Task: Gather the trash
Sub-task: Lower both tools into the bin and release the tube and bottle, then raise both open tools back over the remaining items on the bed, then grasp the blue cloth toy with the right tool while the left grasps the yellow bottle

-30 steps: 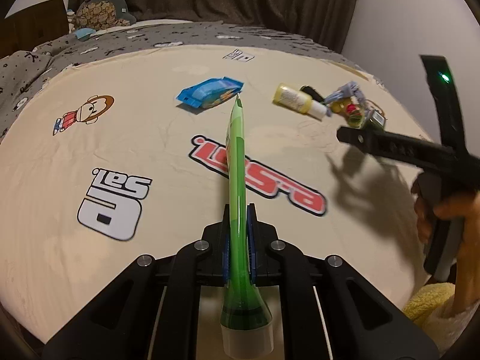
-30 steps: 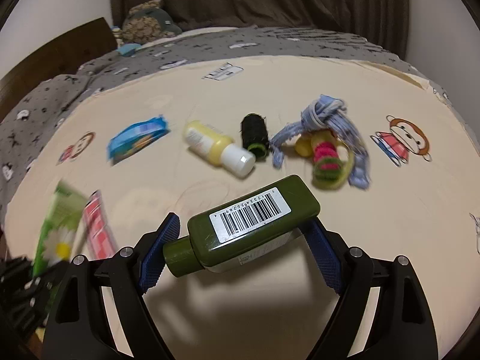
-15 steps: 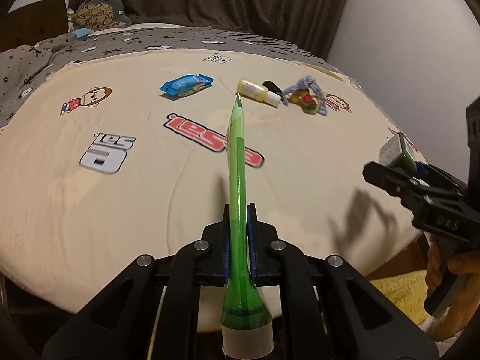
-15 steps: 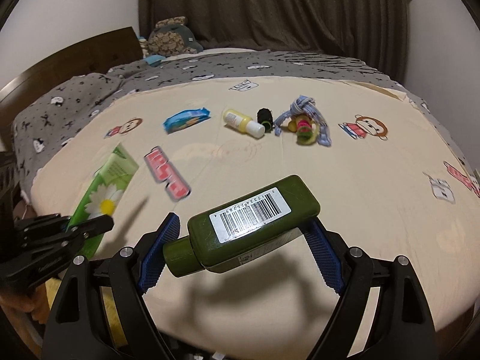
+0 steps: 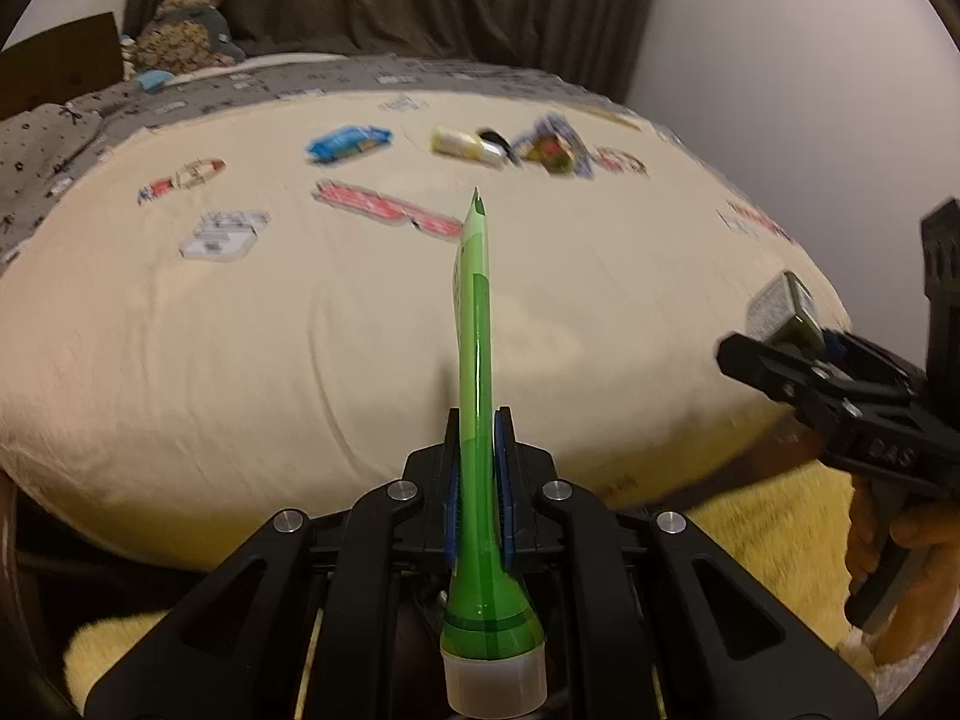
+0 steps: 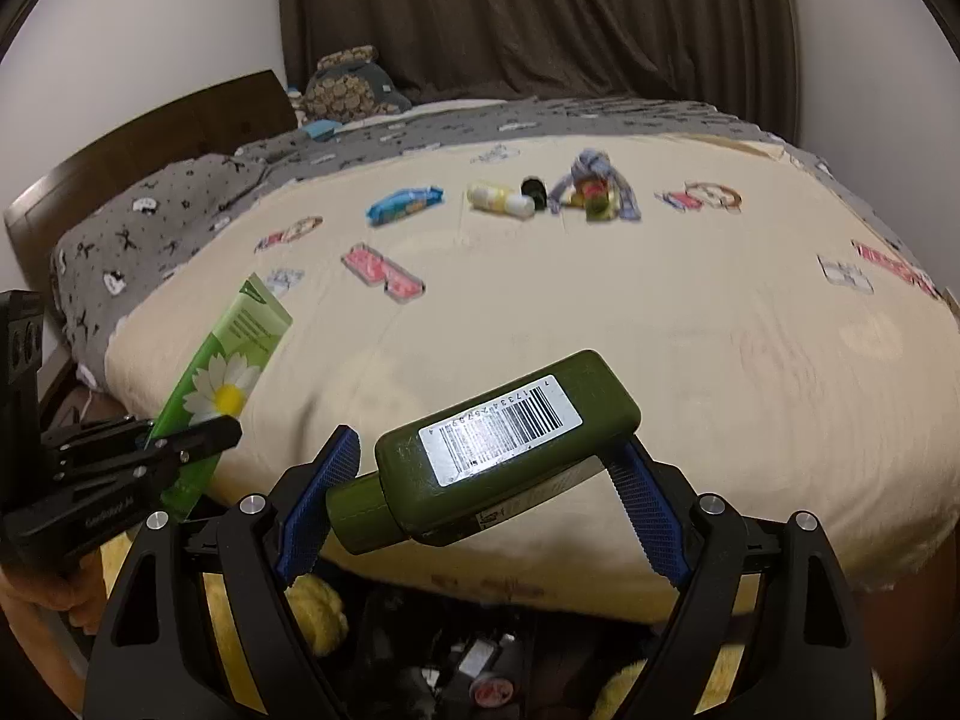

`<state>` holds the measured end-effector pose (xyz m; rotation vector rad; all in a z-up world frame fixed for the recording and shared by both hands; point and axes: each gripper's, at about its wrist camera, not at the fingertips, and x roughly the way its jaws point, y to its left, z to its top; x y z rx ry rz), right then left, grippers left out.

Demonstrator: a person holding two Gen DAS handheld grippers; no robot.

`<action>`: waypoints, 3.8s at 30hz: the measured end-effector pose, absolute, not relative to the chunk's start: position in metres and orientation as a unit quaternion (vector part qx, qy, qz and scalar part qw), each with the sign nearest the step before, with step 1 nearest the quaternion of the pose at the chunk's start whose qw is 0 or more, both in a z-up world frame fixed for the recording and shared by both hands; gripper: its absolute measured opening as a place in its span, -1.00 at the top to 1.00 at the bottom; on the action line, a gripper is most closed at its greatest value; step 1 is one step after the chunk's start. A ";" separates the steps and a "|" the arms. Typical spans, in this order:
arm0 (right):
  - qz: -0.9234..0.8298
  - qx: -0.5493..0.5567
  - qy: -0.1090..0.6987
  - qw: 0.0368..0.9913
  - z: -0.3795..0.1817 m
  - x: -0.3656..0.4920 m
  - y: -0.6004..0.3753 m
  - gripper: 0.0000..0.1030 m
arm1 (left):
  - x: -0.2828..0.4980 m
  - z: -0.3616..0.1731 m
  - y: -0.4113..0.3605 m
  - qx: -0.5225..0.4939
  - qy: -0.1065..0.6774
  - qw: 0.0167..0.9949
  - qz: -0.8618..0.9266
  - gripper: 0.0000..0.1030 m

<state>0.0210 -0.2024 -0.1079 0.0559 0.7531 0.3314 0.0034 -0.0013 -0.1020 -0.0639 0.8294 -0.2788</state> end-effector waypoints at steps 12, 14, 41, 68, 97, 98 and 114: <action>0.169 0.025 0.443 0.880 -0.161 -0.008 -0.199 -0.64 | -0.036 -0.166 -0.020 -0.032 0.470 0.867 -0.161 0.83; 0.167 0.025 0.461 0.871 -0.174 -0.010 -0.199 -0.64 | -0.036 -0.177 -0.022 -0.028 0.484 0.860 -0.157 0.83; 0.160 0.073 0.558 0.811 -0.235 0.005 -0.203 -0.71 | -0.018 -0.234 -0.022 -0.025 0.564 0.816 -0.123 0.37; 0.101 0.032 0.395 0.913 -0.111 0.113 -0.235 -0.76 | 0.068 -0.109 0.010 -0.017 0.408 0.911 -0.059 -0.40; 0.063 0.005 0.375 0.925 -0.113 0.362 -0.213 -0.32 | 0.299 -0.118 -0.055 0.010 0.414 0.905 -0.095 -0.66; 0.066 0.004 0.378 0.923 -0.114 0.363 -0.212 -0.13 | 0.305 -0.119 -0.058 0.013 0.414 0.905 -0.096 -0.66; 0.097 0.021 0.371 0.923 -0.096 0.346 -0.237 0.44 | 0.362 -0.134 -0.093 0.057 0.436 0.892 -0.104 -0.19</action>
